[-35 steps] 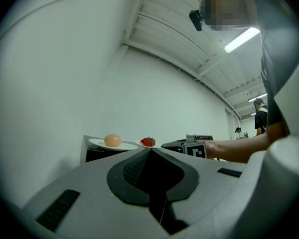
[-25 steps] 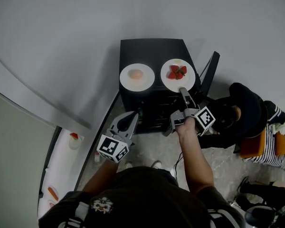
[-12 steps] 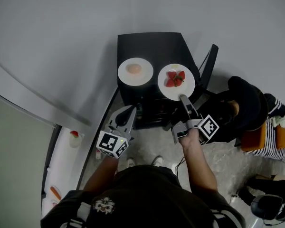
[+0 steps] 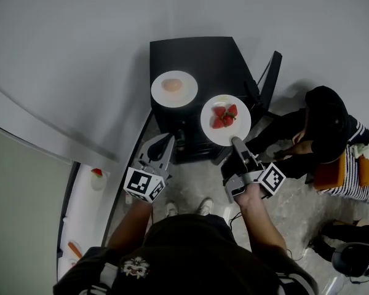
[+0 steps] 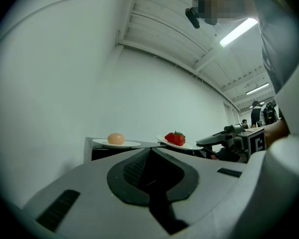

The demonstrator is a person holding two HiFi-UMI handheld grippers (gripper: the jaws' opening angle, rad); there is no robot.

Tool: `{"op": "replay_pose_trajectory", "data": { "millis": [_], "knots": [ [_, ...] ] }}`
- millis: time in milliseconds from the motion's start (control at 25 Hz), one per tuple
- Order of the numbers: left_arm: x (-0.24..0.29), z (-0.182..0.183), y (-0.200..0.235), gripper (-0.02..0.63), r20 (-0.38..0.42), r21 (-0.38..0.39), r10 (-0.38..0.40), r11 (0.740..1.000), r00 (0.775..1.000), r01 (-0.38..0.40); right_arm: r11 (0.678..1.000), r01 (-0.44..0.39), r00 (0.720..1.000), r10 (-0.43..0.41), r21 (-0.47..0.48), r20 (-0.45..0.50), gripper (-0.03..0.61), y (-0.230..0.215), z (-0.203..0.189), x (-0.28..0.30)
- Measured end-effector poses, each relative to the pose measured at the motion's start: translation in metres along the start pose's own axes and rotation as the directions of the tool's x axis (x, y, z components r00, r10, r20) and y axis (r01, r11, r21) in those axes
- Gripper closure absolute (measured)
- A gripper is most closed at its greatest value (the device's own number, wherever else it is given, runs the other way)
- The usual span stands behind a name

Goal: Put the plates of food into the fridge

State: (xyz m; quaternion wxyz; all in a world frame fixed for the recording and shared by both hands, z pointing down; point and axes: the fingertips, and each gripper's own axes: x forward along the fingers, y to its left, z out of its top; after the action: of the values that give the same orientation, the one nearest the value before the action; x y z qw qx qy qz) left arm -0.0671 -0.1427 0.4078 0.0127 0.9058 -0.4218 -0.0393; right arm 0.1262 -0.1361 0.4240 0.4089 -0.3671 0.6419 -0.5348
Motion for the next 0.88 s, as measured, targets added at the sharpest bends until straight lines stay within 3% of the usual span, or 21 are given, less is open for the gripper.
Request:
{"op": "replay_pose_trajectory", "data": {
  "millis": [280,560,880],
  "knots": [
    [0.015,-0.014,-0.004,0.591,-0.033,-0.011,-0.022,1.000,0.999,0.021,0.998,0.046,0.999,-0.046,0.032,-0.015,0.543,-0.026,0.001,-0.006],
    [-0.005,-0.038,-0.006,0.591,-0.058,-0.034,-0.029,0.999,0.998,0.027,0.994,0.106,0.994,-0.106,0.013,-0.024,0.543,-0.062,-0.018,-0.024],
    [-0.004,-0.060,-0.010,0.591,-0.096,-0.051,-0.031,0.998,0.995,0.026,0.985,0.174,0.985,-0.174,0.022,-0.003,0.543,-0.115,-0.004,-0.013]
  ]
}}
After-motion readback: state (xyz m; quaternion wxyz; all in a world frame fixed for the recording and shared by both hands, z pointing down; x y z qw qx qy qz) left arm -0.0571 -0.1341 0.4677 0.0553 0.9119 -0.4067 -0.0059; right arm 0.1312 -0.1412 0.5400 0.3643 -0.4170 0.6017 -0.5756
